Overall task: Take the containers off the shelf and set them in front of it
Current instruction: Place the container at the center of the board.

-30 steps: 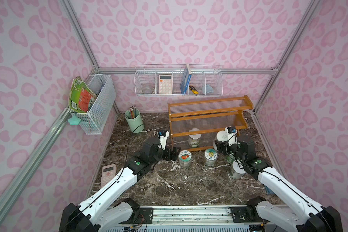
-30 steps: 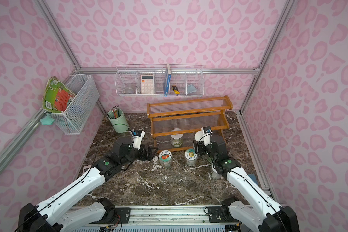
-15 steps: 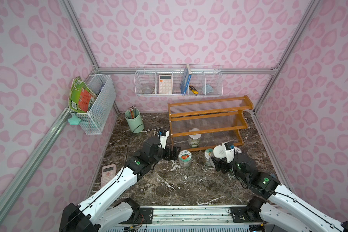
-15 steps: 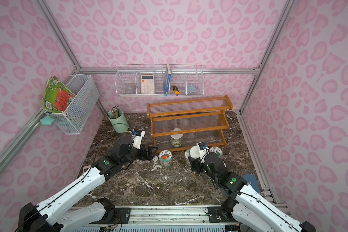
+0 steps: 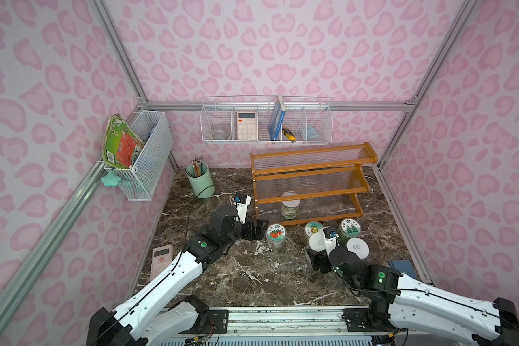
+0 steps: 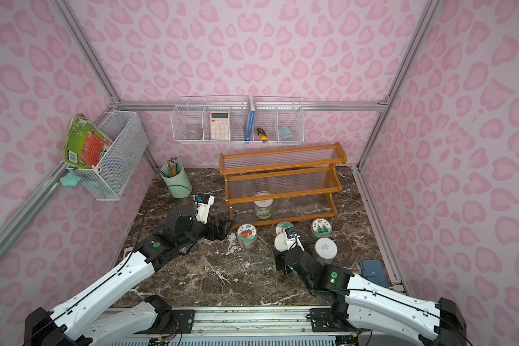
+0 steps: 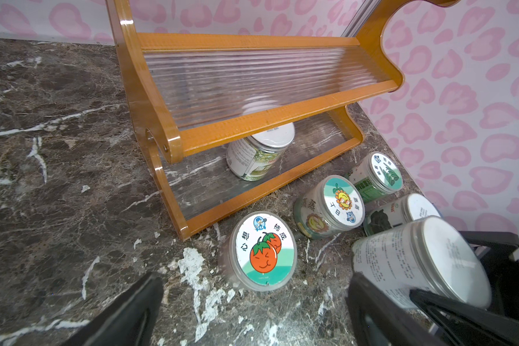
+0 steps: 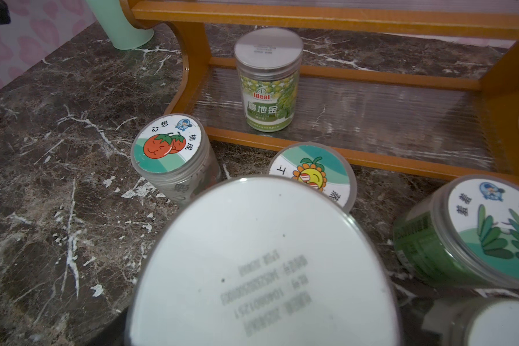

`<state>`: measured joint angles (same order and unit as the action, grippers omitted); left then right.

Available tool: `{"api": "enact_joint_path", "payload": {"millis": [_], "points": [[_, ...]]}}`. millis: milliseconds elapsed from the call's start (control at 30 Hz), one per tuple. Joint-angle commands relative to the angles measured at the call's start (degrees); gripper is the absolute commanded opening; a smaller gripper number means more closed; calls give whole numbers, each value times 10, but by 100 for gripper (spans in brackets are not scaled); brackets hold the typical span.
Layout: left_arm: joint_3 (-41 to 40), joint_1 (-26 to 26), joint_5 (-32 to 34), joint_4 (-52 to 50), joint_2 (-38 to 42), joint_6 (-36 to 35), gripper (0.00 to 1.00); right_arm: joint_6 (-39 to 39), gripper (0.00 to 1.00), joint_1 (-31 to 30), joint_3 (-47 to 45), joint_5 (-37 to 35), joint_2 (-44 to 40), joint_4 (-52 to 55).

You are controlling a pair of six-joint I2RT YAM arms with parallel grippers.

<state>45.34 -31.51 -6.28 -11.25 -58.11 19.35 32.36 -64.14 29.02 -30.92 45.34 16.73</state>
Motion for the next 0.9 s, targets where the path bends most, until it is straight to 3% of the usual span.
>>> {"api": "enact_joint_path", "payload": {"millis": [0, 300, 733, 867], "points": [[-2, 1, 6, -4, 4, 2, 99, 38, 78, -6, -12, -31, -4, -4], [-6, 1, 9, 0, 5, 3, 100, 65, 78, -20, -79, -34, -23, -36], [-10, 1, 11, 0, 2, 3, 100, 48, 81, -11, -116, -41, 24, -118], [-14, 1, 12, 2, 6, 5, 100, 52, 87, -7, -124, -38, 33, -125]]}}
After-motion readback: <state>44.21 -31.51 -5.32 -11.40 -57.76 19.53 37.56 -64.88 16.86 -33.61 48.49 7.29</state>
